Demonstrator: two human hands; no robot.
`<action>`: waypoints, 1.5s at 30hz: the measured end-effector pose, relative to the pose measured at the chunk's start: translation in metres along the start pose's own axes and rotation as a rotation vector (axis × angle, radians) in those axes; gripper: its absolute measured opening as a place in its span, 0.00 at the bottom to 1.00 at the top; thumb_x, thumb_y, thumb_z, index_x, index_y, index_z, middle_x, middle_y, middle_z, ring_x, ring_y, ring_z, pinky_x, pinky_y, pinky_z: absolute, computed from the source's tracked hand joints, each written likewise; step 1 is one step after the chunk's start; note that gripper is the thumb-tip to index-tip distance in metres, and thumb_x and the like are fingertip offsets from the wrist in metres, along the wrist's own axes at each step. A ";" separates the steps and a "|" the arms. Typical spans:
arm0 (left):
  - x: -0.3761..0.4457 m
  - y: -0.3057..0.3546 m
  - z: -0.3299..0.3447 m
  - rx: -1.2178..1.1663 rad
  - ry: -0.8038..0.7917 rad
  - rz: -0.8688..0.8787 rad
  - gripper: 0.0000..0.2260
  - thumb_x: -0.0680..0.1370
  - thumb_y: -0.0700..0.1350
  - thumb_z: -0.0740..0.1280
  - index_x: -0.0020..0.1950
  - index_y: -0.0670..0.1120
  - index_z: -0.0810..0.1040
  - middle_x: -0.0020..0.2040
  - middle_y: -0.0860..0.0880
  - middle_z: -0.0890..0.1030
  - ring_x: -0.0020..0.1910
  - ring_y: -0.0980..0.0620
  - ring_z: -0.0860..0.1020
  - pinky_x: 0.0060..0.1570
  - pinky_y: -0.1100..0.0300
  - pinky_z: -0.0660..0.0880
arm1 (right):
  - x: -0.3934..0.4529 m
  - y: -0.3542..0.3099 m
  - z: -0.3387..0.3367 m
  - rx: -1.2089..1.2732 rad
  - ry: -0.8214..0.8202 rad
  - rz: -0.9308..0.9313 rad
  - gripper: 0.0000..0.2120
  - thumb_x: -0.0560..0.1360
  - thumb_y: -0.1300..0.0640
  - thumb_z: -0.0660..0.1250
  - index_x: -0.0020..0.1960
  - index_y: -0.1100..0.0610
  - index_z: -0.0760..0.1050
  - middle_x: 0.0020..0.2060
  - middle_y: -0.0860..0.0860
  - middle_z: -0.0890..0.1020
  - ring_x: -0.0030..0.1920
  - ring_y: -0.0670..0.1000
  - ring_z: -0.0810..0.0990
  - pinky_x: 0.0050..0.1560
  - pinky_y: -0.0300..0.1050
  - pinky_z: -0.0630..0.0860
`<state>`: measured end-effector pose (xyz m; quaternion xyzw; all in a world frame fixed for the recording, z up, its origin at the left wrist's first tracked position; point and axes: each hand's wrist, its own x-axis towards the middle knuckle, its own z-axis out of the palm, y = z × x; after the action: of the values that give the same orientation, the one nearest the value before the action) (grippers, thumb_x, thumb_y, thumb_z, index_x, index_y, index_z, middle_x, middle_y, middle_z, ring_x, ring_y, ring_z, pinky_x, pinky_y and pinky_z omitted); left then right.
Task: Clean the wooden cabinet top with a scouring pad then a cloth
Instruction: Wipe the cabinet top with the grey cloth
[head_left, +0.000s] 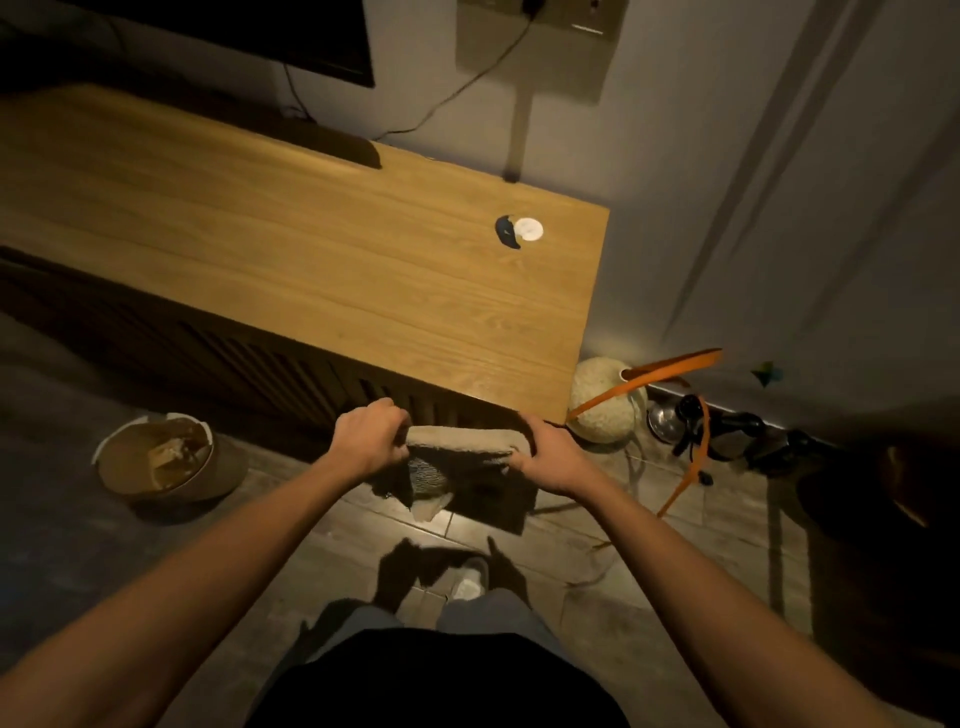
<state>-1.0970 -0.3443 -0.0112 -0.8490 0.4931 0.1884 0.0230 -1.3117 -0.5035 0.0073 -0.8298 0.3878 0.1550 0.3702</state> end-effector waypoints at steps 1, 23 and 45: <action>-0.009 -0.008 -0.006 -0.029 0.037 -0.012 0.13 0.74 0.52 0.72 0.57 0.51 0.79 0.55 0.51 0.77 0.50 0.51 0.79 0.47 0.56 0.78 | 0.000 -0.008 -0.003 0.026 -0.069 -0.022 0.29 0.77 0.54 0.71 0.76 0.56 0.67 0.68 0.54 0.77 0.68 0.55 0.75 0.69 0.54 0.73; -0.204 -0.304 -0.122 -1.051 0.637 -0.187 0.08 0.70 0.42 0.78 0.48 0.49 0.86 0.44 0.53 0.87 0.46 0.58 0.84 0.44 0.69 0.78 | 0.027 -0.318 0.009 0.362 0.054 -0.743 0.10 0.71 0.48 0.75 0.48 0.53 0.83 0.44 0.55 0.85 0.46 0.61 0.83 0.47 0.67 0.80; -0.116 -0.605 -0.206 -1.040 0.903 -0.339 0.09 0.79 0.43 0.69 0.51 0.57 0.84 0.48 0.57 0.86 0.50 0.57 0.83 0.48 0.69 0.76 | 0.217 -0.617 0.080 0.558 -0.032 -0.779 0.07 0.76 0.47 0.67 0.49 0.41 0.83 0.46 0.46 0.85 0.44 0.46 0.83 0.40 0.39 0.80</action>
<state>-0.5757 0.0157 0.1308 -0.8101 0.1617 0.0228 -0.5631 -0.7006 -0.2973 0.1401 -0.7798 0.0688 -0.0924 0.6153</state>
